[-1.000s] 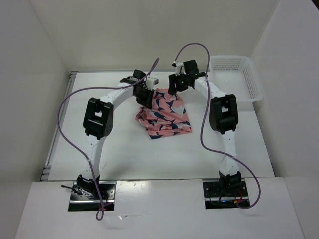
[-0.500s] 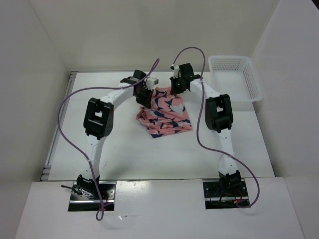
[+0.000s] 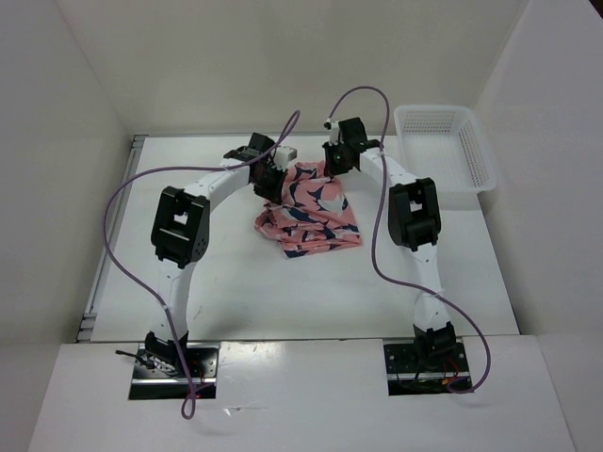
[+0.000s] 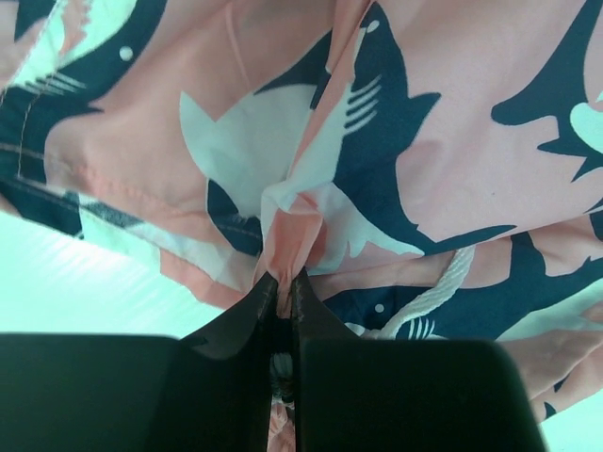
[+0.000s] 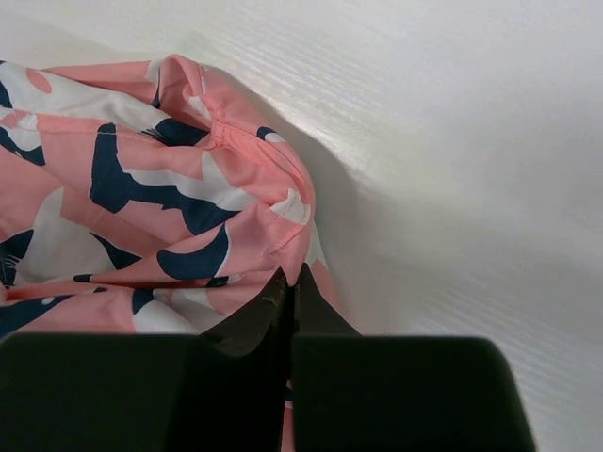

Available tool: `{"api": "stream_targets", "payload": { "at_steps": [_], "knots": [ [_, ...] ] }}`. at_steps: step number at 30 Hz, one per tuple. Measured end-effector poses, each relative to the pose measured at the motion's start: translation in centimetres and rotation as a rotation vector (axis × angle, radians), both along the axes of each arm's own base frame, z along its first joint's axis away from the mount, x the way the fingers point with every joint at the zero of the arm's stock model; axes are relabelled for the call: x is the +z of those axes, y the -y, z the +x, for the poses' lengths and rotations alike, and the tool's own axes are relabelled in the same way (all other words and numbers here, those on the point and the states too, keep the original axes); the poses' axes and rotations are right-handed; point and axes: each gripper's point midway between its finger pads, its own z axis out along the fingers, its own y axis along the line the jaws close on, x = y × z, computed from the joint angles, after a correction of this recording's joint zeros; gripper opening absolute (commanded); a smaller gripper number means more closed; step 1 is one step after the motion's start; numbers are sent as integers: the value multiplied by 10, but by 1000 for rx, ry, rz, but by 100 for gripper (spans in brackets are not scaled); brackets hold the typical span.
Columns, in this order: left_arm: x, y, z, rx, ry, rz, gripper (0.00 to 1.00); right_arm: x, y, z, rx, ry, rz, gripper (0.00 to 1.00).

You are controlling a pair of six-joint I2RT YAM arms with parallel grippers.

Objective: Fold and stack the shorts
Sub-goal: Fold the shorts

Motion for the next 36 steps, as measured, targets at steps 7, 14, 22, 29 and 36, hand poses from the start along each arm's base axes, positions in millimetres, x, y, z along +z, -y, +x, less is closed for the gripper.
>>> {"api": "stream_targets", "payload": {
  "at_steps": [7,14,22,29,36],
  "knots": [
    [11,-1,0,4,27,-3,11,10,4,4,-34,11,10,0],
    [12,-2,0,4,36,-5,13,21,7,7,-69,26,11,32],
    [-2,-14,-18,16,-38,42,32,44,51,27,-176,101,-42,72],
    [13,-11,-4,24,6,40,38,98,52,-6,-75,139,9,76],
    [18,-11,9,37,43,46,41,48,60,-153,110,-91,-3,76]
  ]
}}
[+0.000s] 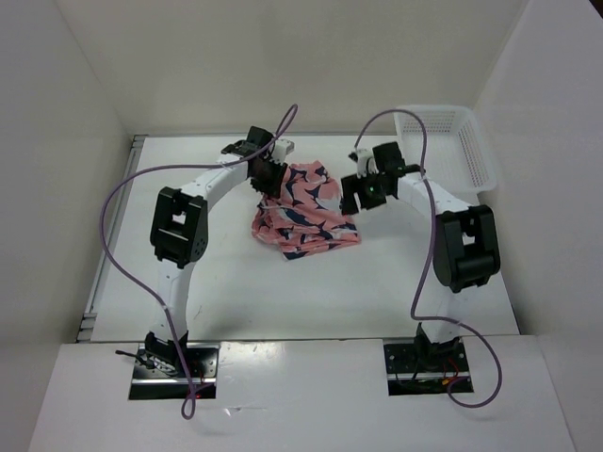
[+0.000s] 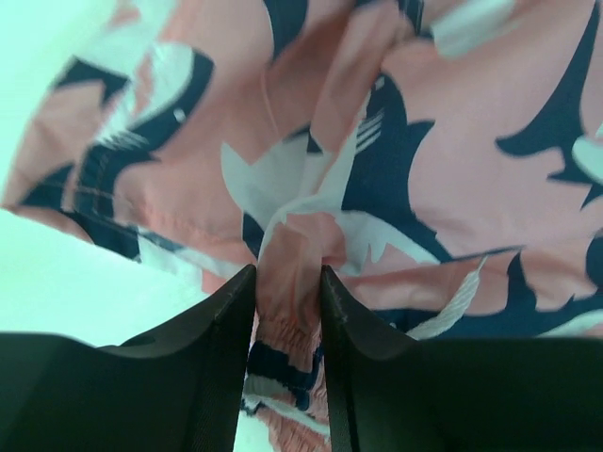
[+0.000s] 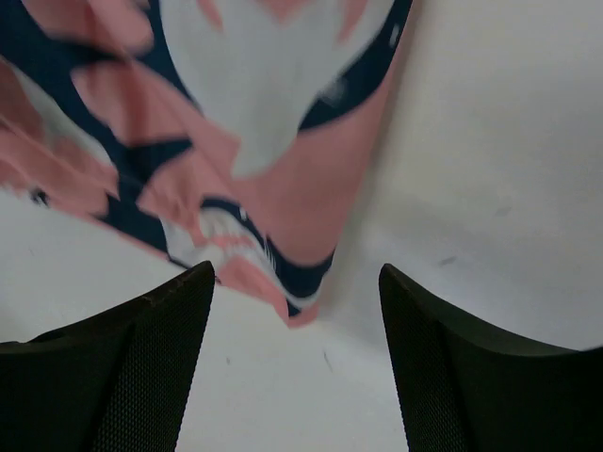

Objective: Fold and stack the shorts
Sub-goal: Fold the shorts

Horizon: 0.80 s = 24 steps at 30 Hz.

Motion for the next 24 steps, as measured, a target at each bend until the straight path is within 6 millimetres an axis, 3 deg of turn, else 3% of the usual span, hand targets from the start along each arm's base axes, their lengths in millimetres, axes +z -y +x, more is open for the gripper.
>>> {"api": "stream_targets", "payload": {
  "at_steps": [3,6,9,15,17,24],
  "knots": [
    [5,3,18,7,36,-8,45,-36,10,-45,17,-124,-35,73],
    [7,2,25,13,54,-10,57,-56,16,-70,11,-184,-49,69],
    [6,-2,27,21,54,-10,73,-61,19,-83,-5,-187,-44,66],
    [6,-9,22,30,48,-10,99,-54,17,-80,-15,-130,-22,63],
    [13,-12,16,31,49,-14,99,-51,15,-75,-17,-109,-12,61],
    [85,-38,-12,65,156,-44,99,-50,9,-69,-48,-67,40,59]
  ]
}}
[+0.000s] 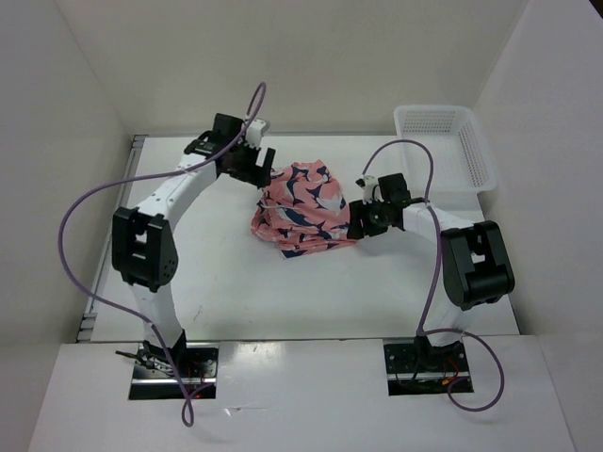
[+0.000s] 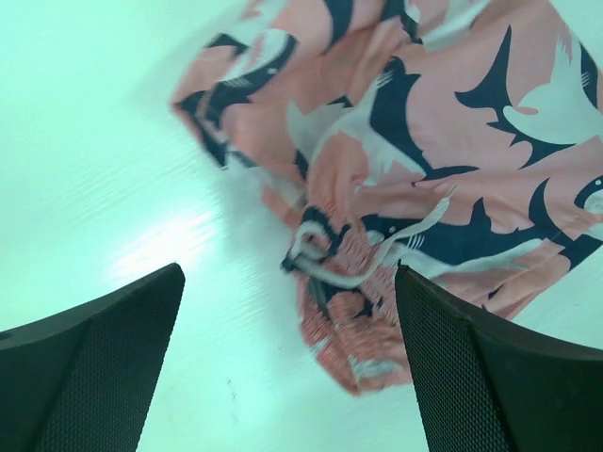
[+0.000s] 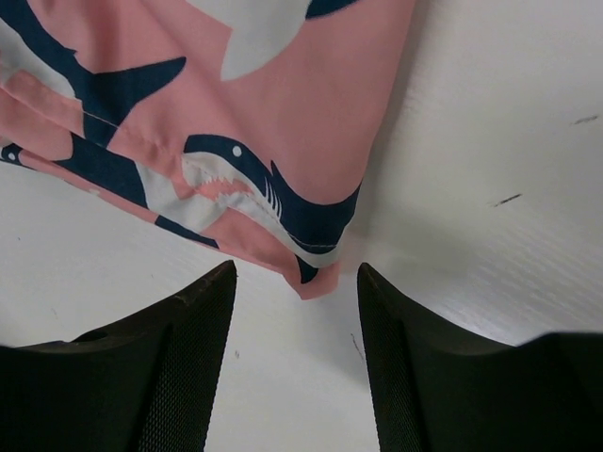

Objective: Fold and stack the shorts
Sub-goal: Fold the shorts

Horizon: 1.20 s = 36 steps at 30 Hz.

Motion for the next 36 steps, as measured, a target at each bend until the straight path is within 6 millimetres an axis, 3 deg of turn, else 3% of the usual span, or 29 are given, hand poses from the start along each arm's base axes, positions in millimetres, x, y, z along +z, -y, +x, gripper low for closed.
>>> {"api": "stream_targets", "payload": {
  "at_steps": [3,5,8,9,11,15,22,27,29,30,31,32,36],
  "knots": [
    [26,-27,-7,51,53,-7,99,-11,0,-7,-26,-17,13,51],
    [31,-48,-11,95,69,-7,99,-18,1,-13,-44,-41,19,44],
    [21,-80,-20,163,45,13,99,-22,0,-17,-65,-57,30,32],
    [17,-87,-22,179,35,18,99,-22,0,-16,-74,-57,37,25],
    [9,-96,-27,199,10,27,99,-20,-3,-12,-84,-48,50,19],
    [5,-100,-29,206,1,29,99,-18,-6,-11,-98,-48,66,0],
    [15,-100,-30,207,24,25,99,-15,-18,-16,-90,-70,99,0],
    [17,-100,-30,208,28,25,99,-8,-56,-53,-14,-135,157,0],
    [17,-100,-30,208,28,26,99,-4,-61,-65,-6,-161,172,0],
    [17,-101,-30,209,28,27,99,-3,-60,-67,-10,-166,175,2],
    [17,-101,-30,210,28,27,99,-2,-60,-70,-14,-171,176,13],
    [17,-101,-30,210,28,27,99,-1,-59,-70,-21,-175,177,42],
    [17,-101,-30,211,29,29,99,-2,-55,-75,-11,-190,150,75]
  ]
}}
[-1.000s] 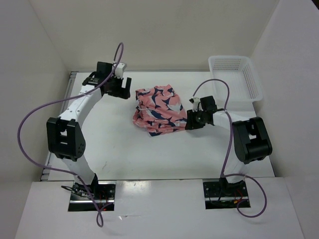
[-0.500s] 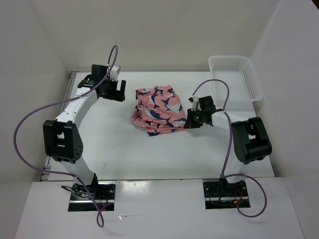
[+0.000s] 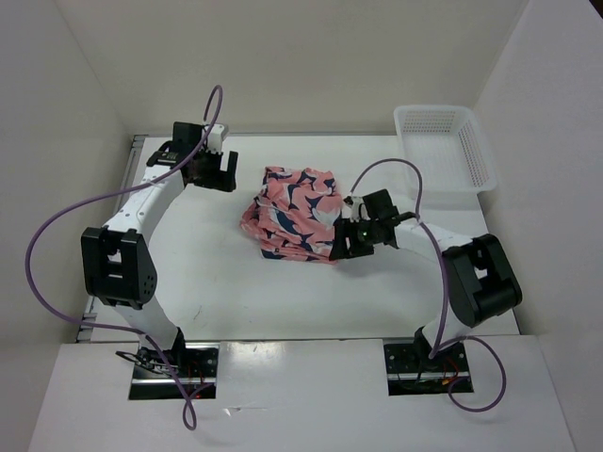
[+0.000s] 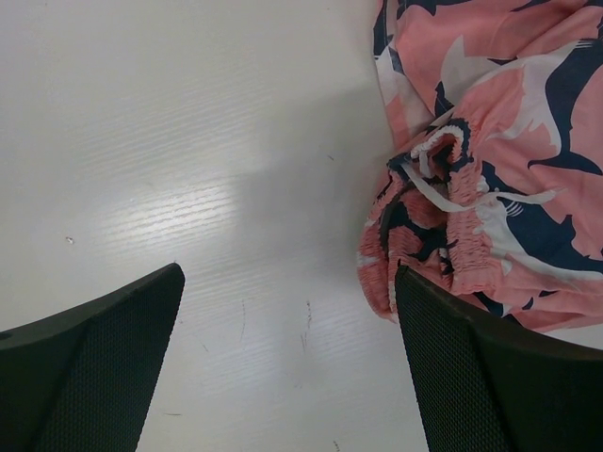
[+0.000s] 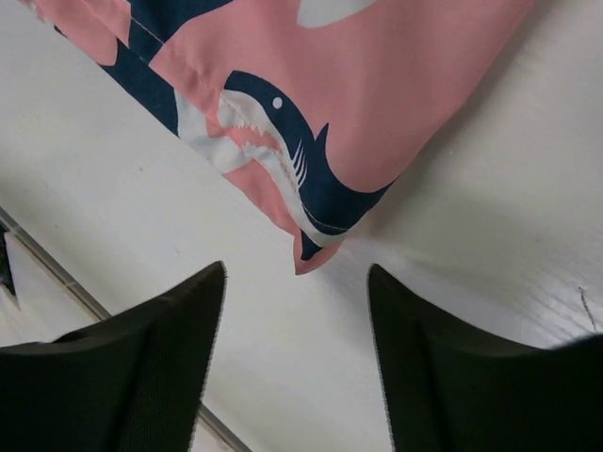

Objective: Fold and stack the shorts
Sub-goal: Fold the shorts

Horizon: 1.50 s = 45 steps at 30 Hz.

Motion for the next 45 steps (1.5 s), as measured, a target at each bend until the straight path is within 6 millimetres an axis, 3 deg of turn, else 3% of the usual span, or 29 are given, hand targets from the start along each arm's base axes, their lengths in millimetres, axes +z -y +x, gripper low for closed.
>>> {"api": "stream_targets", "payload": {
  "at_steps": [3,4,7,11,15,18,22,26,32,45],
  "knots": [
    [0,-2,0,6,1,6,99,11,3,3,59,21,-34,97],
    [0,-2,0,8,1,9,99,18,3,6,81,41,-45,100],
    [2,-5,0,21,13,21,99,48,8,24,149,148,-104,100],
    [6,-14,-8,43,28,30,99,115,25,59,135,426,-212,100],
    [5,-42,-21,106,34,31,99,183,64,78,14,665,-321,100],
    [-3,-72,-35,175,15,24,99,207,110,89,-126,729,-389,100],
    [-14,-112,-55,270,-15,-6,99,212,182,90,-337,730,-492,100],
    [-14,-128,-61,311,-13,-20,99,216,222,78,-462,725,-535,100],
    [-6,-127,-61,311,12,-16,99,234,230,66,-509,784,-528,100],
    [-4,-131,-68,330,37,6,99,219,227,57,-491,761,-514,100]
  ]
}}
